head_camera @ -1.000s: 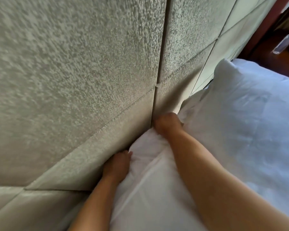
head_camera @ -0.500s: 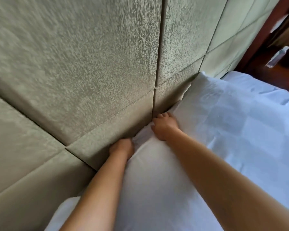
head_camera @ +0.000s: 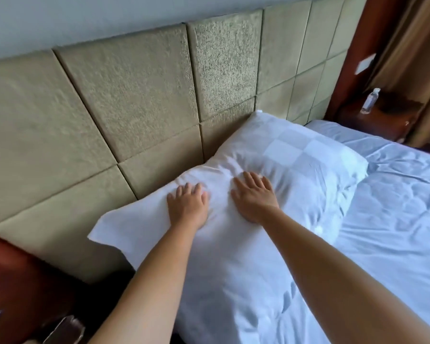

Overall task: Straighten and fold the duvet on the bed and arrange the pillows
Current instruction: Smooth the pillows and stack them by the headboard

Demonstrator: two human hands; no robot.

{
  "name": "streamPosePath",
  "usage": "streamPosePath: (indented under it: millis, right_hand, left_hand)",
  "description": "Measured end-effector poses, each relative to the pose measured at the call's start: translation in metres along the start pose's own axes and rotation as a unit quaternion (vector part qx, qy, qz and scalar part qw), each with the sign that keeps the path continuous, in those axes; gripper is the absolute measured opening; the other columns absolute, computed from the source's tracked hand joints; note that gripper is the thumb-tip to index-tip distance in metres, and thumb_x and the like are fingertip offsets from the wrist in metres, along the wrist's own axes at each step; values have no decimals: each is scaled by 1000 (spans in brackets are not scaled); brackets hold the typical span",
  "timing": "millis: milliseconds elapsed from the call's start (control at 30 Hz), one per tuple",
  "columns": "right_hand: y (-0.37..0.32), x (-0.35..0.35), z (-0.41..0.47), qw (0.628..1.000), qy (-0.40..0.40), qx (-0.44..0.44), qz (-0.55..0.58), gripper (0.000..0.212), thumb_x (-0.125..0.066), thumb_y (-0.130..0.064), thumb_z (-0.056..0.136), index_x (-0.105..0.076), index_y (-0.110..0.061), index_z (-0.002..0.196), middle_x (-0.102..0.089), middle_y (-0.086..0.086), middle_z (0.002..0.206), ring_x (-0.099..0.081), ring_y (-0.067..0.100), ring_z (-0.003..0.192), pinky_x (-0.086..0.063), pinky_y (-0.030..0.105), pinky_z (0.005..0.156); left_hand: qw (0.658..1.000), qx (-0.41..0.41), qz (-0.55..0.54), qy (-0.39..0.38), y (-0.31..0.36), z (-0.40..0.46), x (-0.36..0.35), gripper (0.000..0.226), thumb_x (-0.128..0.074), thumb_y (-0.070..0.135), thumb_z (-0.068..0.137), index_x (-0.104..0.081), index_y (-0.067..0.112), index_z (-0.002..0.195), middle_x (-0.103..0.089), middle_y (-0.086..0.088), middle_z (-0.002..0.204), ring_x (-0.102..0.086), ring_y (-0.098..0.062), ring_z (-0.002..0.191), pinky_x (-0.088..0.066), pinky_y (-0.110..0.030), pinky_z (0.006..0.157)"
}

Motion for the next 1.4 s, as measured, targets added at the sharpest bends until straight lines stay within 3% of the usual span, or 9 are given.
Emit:
streamPosePath:
  millis: [300,467,633,800,967,1100,1233,1300,1400]
  right_hand:
    - [26,-52,-154,966,69,-172,182,65,-30,-57,96,-8,-34,152,-1,2,161,-1,20,147,-8,41,117]
    - [21,-86,-173,612,-24,-441,656,113,-47,-87,56,-10,-36,149,-35,5,145,-52,35,115,-48,46,95]
    - [20,-94,-192,484,-79,-414,767,49,-58,-67,79,-57,-21,96,-48,1,71,-40,9,48,-37,17,41]
    - [-26,-56,-179,574,-80,-351,735,28,-53,-39,95,-48,-19,76,-46,-3,69,-44,8,54,-39,13,35]
    - [-68,-40,-185,537,-65,-323,776,27,-59,-6,89,-43,-13,69,-31,-2,40,-27,8,30,-21,15,31]
    - [-64,-75,-220,712,-114,-373,584,22,-64,-15,85,-45,-11,76,-40,6,60,-35,13,43,-26,19,39]
    - [-63,-66,-230,705,-79,-351,611,17,-66,-22,87,-54,-11,92,-56,5,87,-56,17,77,-42,24,58]
    - [-68,-60,-234,670,-61,-342,656,10,-63,-6,87,-56,-10,81,-57,6,78,-56,16,66,-49,21,53]
    - [-73,-72,-251,760,-115,-337,544,18,-55,6,85,-55,-9,76,-58,9,75,-56,15,60,-50,21,50]
  left_hand:
    - [998,-41,26,-28,37,-135,-32,54,-20,44,101,-4,34,152,5,0,161,7,-20,147,-5,-59,114]
    - [995,-66,46,-57,36,-173,-46,77,-31,61,92,9,31,151,22,-3,158,22,-24,145,0,-62,113]
    - [980,-153,97,-76,31,-192,-49,105,-47,69,78,20,30,148,33,-2,153,30,-26,142,1,-65,110]
    - [982,-152,106,-36,21,-195,-28,84,-46,20,93,14,25,150,24,-3,157,19,-31,145,-15,-55,115]
    - [982,-178,36,46,-7,-168,5,77,-52,-5,87,-16,16,152,-6,-5,160,-3,-34,146,-19,-44,116]
    - [973,-207,93,-50,-28,-203,-27,78,-46,1,88,-9,25,152,2,1,161,4,-25,147,-17,-41,117]
    - [998,-40,-51,1,-45,-236,-42,80,-56,34,91,-4,28,152,2,-2,160,-4,-23,147,-19,-46,115]
    - [959,145,-243,-24,-54,-245,-49,86,-57,51,87,-8,23,152,-15,-12,157,-24,-31,141,-31,-46,109]
    - [786,244,-547,-151,-58,-260,-68,61,-42,55,93,-42,14,139,-51,-14,136,-55,-31,116,-47,-43,97]
Point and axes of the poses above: each hand's wrist, its own z-axis towards the middle knuckle, its own x-axis out of the back of the hand, y = z × x, the point moved 1 cm from there along z, towards the middle knuckle
